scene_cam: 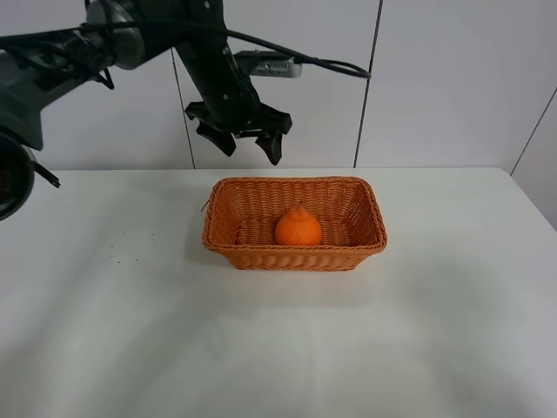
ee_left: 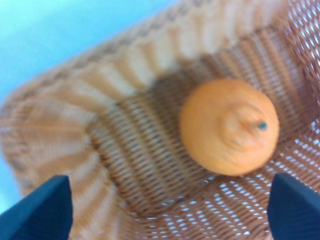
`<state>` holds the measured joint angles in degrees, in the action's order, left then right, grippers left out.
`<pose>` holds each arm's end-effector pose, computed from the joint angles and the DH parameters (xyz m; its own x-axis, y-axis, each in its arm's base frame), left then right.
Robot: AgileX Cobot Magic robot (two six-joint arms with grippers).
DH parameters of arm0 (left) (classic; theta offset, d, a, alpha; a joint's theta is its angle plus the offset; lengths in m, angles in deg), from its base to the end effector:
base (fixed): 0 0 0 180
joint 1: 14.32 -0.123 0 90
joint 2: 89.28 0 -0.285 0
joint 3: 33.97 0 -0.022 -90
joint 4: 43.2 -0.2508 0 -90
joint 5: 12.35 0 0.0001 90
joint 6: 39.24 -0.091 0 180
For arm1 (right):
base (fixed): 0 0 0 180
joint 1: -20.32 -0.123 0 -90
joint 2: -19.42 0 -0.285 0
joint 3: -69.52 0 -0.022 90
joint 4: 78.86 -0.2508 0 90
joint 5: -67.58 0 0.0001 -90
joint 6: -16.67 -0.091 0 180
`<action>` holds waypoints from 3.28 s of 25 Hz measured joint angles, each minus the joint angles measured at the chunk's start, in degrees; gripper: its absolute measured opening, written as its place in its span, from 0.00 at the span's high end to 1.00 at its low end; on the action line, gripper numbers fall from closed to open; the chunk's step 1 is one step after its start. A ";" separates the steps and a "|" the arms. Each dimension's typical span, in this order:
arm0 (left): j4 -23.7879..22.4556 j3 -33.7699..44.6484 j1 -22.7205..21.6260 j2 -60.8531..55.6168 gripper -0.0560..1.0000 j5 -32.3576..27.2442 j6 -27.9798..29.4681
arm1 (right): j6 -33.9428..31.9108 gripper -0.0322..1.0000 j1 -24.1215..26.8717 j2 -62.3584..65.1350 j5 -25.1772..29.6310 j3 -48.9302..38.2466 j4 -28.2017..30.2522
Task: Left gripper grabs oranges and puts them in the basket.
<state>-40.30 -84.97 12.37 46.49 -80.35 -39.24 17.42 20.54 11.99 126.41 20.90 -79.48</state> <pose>0.4390 -0.2255 0.2857 -0.8030 0.3825 -0.4571 0.4527 0.8902 -0.0504 -0.0043 0.0009 0.2798 -0.4206 -0.0059 -0.9072 -0.0077 1.0000 -0.0029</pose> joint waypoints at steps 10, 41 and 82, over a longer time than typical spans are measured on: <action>-3.46 1.62 -10.25 -0.61 0.10 0.00 -1.75 | 0.00 0.30 0.00 0.00 0.00 0.00 0.00; -3.67 27.39 -27.52 -26.72 0.12 -0.05 -1.74 | 0.00 0.30 0.00 0.00 0.00 0.00 0.00; -2.90 99.97 -27.52 -128.32 0.12 7.33 -1.60 | 0.00 0.30 0.00 0.00 0.00 0.00 -0.11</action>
<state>-43.20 15.00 -15.15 -81.83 -73.01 -40.83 17.42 20.54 11.99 126.41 20.90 -79.59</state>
